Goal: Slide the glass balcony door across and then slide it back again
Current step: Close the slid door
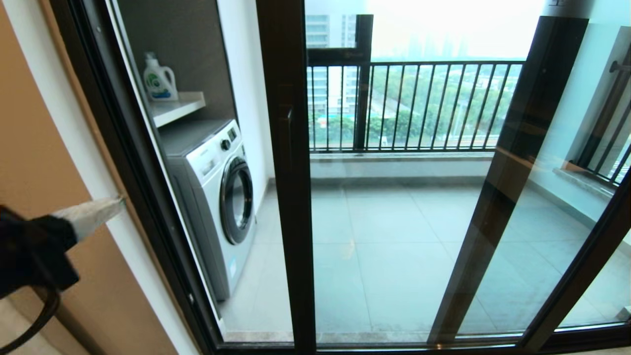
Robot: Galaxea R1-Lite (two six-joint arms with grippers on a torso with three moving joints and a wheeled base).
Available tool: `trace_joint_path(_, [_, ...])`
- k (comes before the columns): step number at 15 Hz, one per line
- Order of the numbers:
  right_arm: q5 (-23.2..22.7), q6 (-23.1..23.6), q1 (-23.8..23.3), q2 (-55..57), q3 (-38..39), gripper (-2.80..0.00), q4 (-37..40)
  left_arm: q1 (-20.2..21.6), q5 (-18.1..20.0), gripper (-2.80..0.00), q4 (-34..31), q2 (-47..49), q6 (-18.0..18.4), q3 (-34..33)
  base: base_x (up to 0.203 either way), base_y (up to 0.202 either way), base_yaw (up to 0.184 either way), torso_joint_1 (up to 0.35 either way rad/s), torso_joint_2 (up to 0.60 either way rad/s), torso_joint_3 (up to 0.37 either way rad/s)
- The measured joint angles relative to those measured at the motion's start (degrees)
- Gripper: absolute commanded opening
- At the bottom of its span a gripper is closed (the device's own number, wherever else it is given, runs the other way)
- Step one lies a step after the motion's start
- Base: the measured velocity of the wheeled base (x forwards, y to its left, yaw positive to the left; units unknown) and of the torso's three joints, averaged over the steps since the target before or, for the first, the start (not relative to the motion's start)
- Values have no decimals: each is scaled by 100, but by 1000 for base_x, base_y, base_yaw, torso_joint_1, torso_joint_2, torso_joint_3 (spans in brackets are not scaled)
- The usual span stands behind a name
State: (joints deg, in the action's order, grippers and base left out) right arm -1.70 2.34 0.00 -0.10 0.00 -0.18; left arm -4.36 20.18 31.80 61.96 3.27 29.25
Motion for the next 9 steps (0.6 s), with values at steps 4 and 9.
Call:
trace_joint_path(4, [-1,-2,0,0,0,-280,-1,-922,-361,-280,818,2120,0,1747,0,0,0,0,0,0])
trace_joint_path(9, [-3,-1,0,0,0,-280,2,-1764,-768,-280,674,3449,-5,3197,0,0,0,0,0,0])
